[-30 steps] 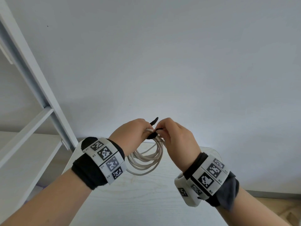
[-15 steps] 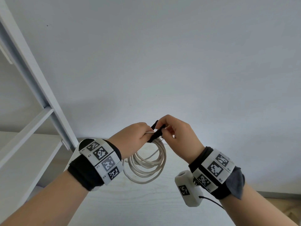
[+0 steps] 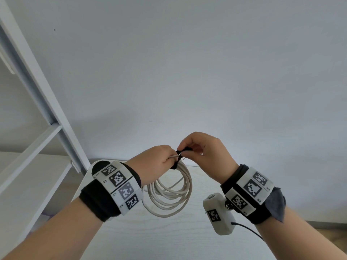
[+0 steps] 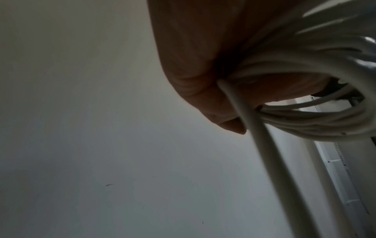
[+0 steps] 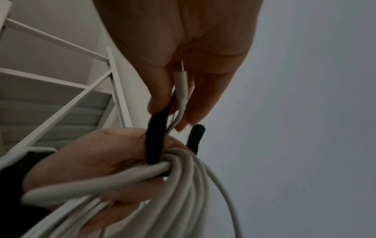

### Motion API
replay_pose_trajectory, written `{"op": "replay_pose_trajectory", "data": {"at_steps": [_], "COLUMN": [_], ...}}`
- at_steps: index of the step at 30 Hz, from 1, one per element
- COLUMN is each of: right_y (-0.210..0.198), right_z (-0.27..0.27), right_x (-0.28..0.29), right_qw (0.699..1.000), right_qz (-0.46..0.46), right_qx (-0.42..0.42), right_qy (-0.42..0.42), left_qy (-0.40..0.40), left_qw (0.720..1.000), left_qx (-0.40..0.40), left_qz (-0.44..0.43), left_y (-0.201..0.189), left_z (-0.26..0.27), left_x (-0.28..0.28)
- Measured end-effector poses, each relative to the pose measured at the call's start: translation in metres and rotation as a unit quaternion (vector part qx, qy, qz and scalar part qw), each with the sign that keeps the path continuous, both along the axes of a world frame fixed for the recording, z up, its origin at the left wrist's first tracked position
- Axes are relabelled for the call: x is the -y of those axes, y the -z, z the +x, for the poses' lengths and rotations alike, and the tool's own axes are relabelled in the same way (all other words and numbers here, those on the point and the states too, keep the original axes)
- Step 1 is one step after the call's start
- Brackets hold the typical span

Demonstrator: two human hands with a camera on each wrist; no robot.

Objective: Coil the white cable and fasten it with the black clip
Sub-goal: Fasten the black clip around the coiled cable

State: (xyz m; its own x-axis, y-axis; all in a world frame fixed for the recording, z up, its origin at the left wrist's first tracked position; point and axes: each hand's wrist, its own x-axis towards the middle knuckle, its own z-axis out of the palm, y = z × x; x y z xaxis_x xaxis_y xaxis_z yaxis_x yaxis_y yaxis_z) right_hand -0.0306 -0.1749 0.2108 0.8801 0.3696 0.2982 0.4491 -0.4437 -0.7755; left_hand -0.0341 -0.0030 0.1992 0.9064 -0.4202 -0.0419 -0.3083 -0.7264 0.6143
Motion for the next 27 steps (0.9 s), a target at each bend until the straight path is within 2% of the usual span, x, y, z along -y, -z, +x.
{"op": "replay_pose_trajectory", "data": {"at_steps": [3, 9, 11, 16, 20, 24, 27], "right_y": [0.002, 0.001, -0.001, -0.007, -0.010, -0.010, -0.009], "right_z": [0.001, 0.002, 0.000, -0.001, 0.001, 0.006, 0.008], "right_x": [0.000, 0.004, 0.003, 0.000, -0.001, -0.001, 0.000], "right_qw": [1.000, 0.993, 0.988, 0.986, 0.994, 0.999, 0.998], "right_qz": [-0.004, -0.075, -0.090, -0.086, -0.055, -0.018, -0.016], "right_qx": [0.010, 0.095, 0.123, 0.133, 0.090, -0.003, -0.033], "right_qy": [0.000, 0.009, -0.011, -0.053, -0.020, 0.034, 0.048], "left_qy": [0.003, 0.006, 0.010, 0.019, 0.031, 0.023, 0.040], "left_qw": [1.000, 0.999, 0.999, 0.998, 0.999, 0.997, 0.996], "left_qx": [0.011, 0.022, 0.025, 0.037, 0.037, 0.037, 0.076], "left_qz": [0.003, 0.024, 0.031, 0.051, 0.017, -0.060, -0.024], "left_y": [-0.001, -0.001, 0.000, 0.001, 0.005, 0.001, 0.000], "left_z": [0.000, 0.001, 0.001, 0.002, 0.001, -0.005, -0.003], "left_x": [0.001, 0.000, 0.000, 0.001, 0.001, 0.002, 0.003]}}
